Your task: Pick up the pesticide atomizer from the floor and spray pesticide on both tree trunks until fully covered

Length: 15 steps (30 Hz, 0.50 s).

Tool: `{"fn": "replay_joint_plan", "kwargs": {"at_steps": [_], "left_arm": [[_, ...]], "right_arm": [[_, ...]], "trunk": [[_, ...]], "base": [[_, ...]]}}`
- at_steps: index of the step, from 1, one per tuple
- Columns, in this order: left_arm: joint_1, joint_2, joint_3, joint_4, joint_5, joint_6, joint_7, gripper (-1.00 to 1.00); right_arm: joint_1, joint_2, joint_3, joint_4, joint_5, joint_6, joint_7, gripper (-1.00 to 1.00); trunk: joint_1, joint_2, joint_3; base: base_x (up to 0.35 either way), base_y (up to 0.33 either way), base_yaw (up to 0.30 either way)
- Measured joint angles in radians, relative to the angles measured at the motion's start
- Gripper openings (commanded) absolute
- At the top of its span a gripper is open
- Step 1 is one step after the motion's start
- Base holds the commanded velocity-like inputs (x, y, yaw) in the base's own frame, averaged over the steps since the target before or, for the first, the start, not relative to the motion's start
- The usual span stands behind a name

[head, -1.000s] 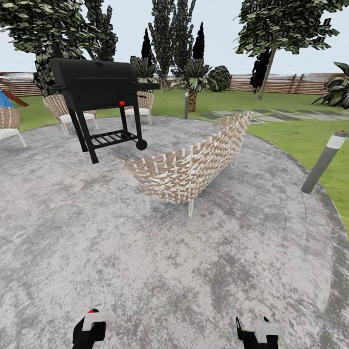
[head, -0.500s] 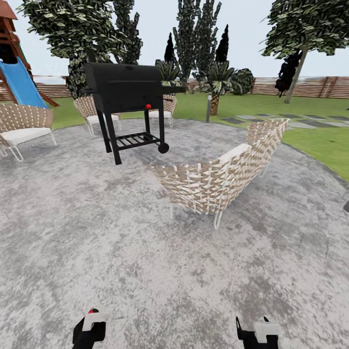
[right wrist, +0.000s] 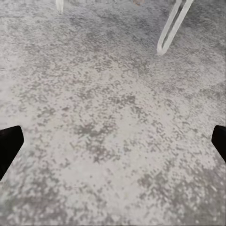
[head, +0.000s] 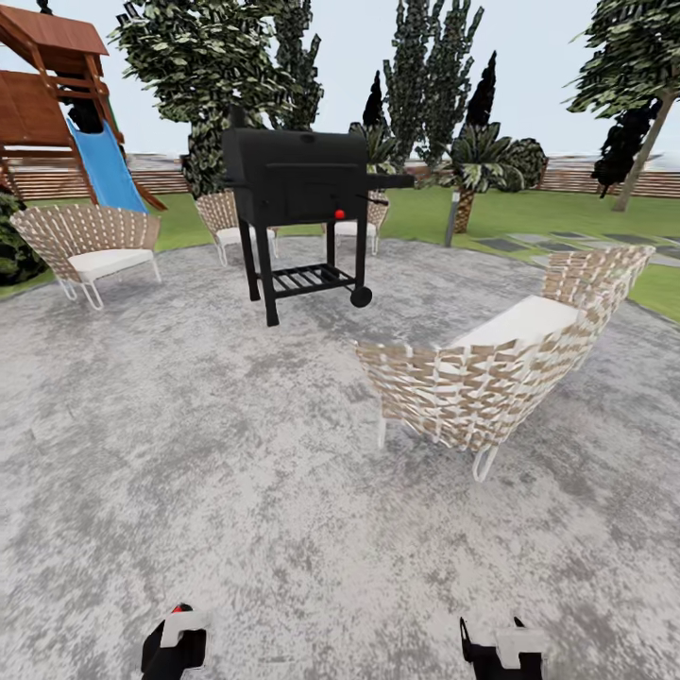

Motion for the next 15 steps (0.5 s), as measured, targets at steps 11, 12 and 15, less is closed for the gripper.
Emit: {"fn": "replay_joint_plan", "kwargs": {"at_steps": [11, 12, 15], "left_arm": [[0.000, 0.000, 0.000, 0.004, 0.001, -0.001, 0.000, -1.00], [0.000, 0.000, 0.000, 0.004, 0.000, -0.001, 0.000, -1.00], [0.000, 0.000, 0.000, 0.004, 0.001, -0.001, 0.000, -1.00]], "right_arm": [[0.000, 0.000, 0.000, 0.000, 0.001, 0.001, 0.001, 1.00], [0.000, 0.000, 0.000, 0.002, 0.002, 0.001, 0.001, 1.00], [0.000, 0.000, 0.001, 0.019, 0.003, 0.000, 0.003, 1.00]], "trunk": [[0.000, 0.000, 0.008], [0.000, 0.000, 0.008], [0.000, 0.000, 0.008]], "base": [[0.279, 0.206, 0.139], [0.279, 0.206, 0.008], [0.279, 0.206, 0.003]]}}
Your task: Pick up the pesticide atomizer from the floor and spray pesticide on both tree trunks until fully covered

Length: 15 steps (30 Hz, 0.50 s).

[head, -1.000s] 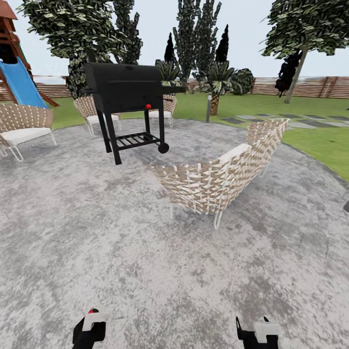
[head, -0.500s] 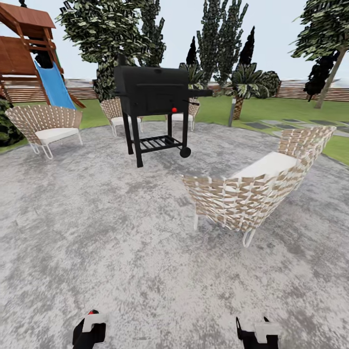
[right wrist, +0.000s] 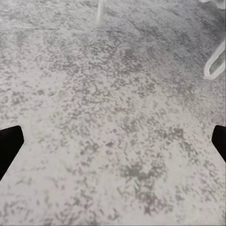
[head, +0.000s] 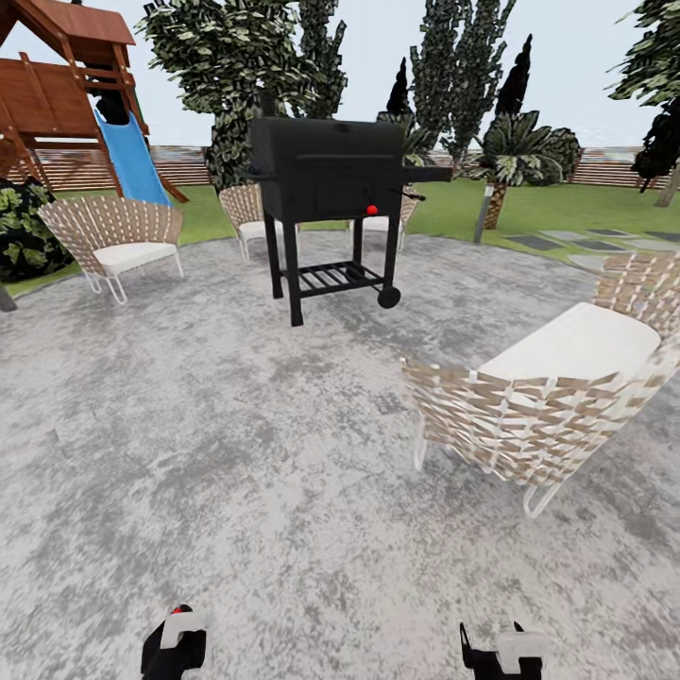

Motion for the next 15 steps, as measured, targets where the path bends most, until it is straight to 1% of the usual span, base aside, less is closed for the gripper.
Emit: {"fn": "replay_joint_plan", "kwargs": {"at_steps": [15], "left_arm": [[0.000, 0.000, 0.000, 0.000, 0.000, 0.000, 0.000, -1.00]], "right_arm": [[0.000, -0.002, 0.001, 0.017, 0.003, 0.000, 0.000, 1.00]], "trunk": [[0.000, 0.000, 0.000]], "base": [[0.279, 0.206, 0.000]]}}
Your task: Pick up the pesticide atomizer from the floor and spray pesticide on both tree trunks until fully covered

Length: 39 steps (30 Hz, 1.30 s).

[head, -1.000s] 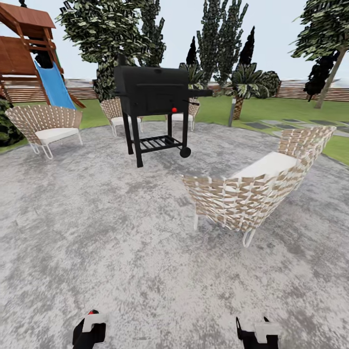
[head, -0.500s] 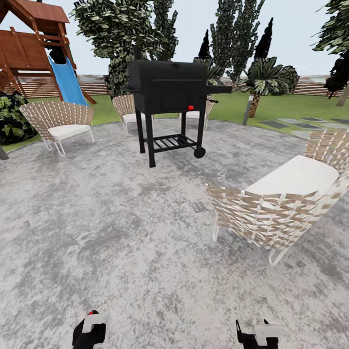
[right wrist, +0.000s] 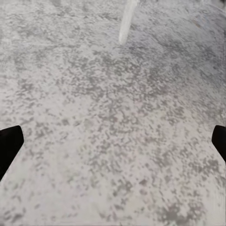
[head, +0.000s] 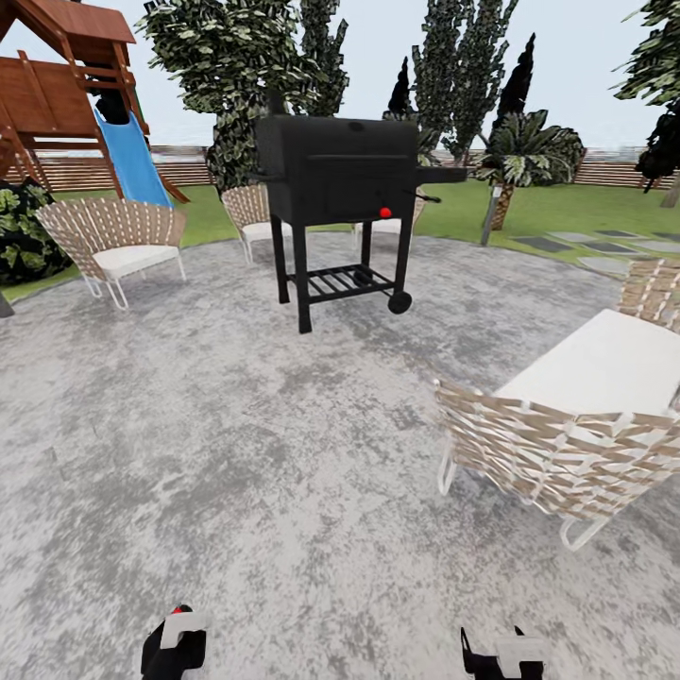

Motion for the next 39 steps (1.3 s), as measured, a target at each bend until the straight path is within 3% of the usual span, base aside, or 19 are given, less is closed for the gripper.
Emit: {"fn": "replay_joint_plan", "kwargs": {"at_steps": [24, 39], "left_arm": [[0.000, 0.000, 0.000, 0.001, 0.000, 0.000, 0.000, -1.00], [0.000, -0.001, -0.001, 0.002, 0.000, 0.001, 0.000, -1.00]], "right_arm": [[0.000, 0.002, -0.004, -0.002, -0.003, 0.002, -0.003, 1.00], [0.000, 0.002, -0.002, -0.001, -0.003, 0.001, 0.000, 1.00]], "trunk": [[0.000, 0.000, 0.000], [0.000, 0.000, 0.021]], "base": [[0.281, 0.197, 0.000], [0.284, 0.189, 0.000]]}}
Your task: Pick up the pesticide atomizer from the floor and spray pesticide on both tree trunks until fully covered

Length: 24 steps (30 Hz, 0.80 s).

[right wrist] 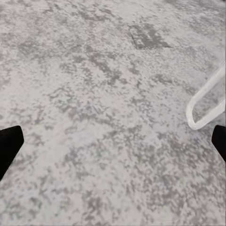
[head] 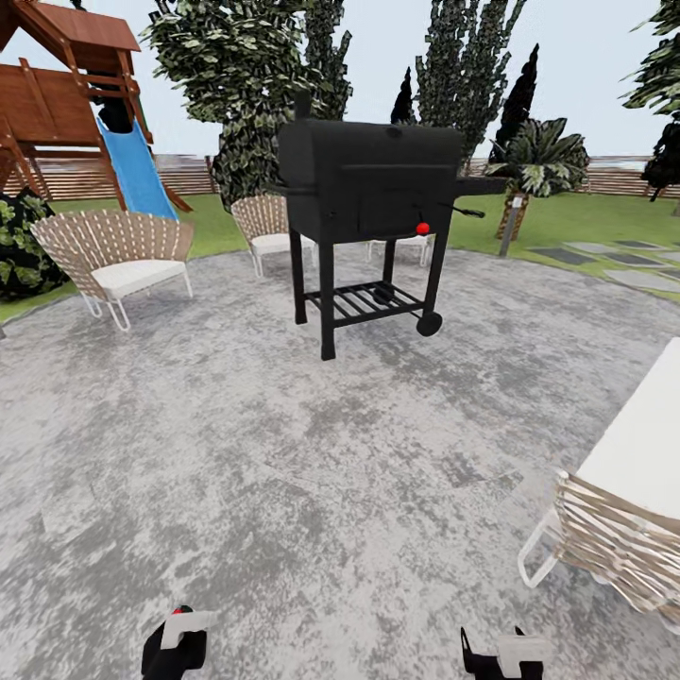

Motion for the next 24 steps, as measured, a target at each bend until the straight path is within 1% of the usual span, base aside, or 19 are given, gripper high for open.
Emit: {"fn": "replay_joint_plan", "kwargs": {"at_steps": [7, 24], "left_arm": [[0.000, 0.000, 0.000, 0.000, 0.000, 0.000, 0.000, -1.00], [0.000, 0.001, 0.001, 0.000, 0.000, -0.001, -0.001, -1.00]], "right_arm": [[0.000, 0.000, 0.000, 0.000, 0.000, 0.000, 0.000, 1.00], [0.000, 0.000, -0.001, -0.001, 0.000, -0.001, -0.003, 1.00]], "trunk": [[0.000, 0.000, 0.008], [0.000, 0.000, 0.008]], "base": [[0.287, 0.185, 0.000], [0.287, 0.185, 0.000]]}}
